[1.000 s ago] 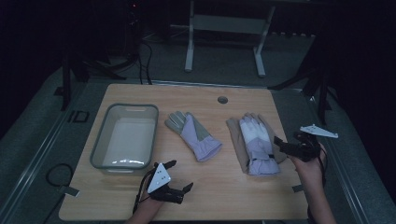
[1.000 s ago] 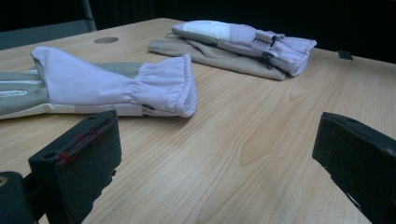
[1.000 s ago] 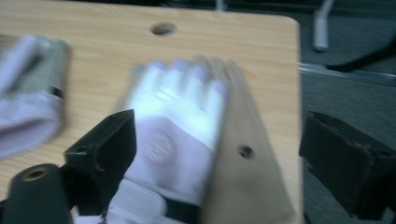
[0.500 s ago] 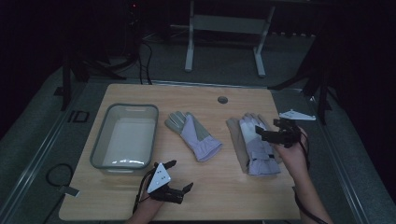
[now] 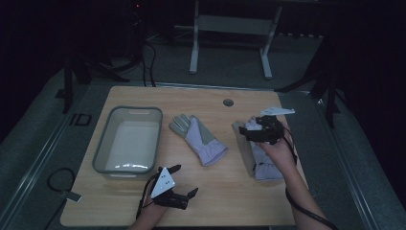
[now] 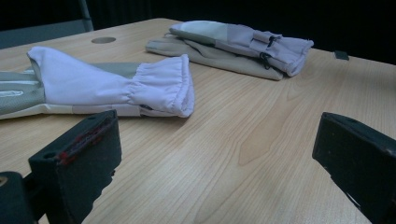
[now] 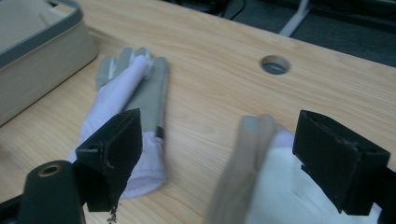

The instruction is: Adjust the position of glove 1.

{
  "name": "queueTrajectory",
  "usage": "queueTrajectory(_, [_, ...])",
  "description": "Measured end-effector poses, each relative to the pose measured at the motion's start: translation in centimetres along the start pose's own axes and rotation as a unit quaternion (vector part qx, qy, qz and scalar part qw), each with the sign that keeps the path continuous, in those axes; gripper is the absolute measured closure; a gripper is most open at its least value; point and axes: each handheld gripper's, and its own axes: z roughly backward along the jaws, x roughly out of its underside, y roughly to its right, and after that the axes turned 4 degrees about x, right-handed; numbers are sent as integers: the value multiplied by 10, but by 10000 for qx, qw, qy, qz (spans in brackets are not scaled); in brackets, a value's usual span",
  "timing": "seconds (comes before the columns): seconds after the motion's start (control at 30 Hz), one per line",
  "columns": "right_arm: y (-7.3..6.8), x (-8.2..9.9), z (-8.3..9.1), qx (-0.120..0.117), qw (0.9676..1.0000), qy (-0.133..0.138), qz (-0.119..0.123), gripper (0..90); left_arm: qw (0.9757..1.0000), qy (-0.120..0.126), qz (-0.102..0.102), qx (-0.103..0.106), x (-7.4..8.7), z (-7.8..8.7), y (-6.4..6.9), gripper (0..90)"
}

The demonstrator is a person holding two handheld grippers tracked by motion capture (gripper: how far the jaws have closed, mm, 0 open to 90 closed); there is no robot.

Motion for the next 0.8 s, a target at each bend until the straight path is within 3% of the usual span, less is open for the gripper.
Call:
queueTrajectory(0.2, [-22,-11,-27,-291,9990,-250,210,158,10000,3,9,31,0,0,0,13])
queueTrajectory(0.53, [-46,-19,-60,-495,9955,-626,506,176,10000,-15,-8,48,0,0,0,13])
queueTrajectory(0.73, [-56,-19,-82,-365,9947,-657,700,298,10000,11,-3,48,0,0,1,13])
queueTrajectory(0.8, [-62,-20,-93,-343,9909,-856,981,373,10000,-6,-8,50,0,0,0,13])
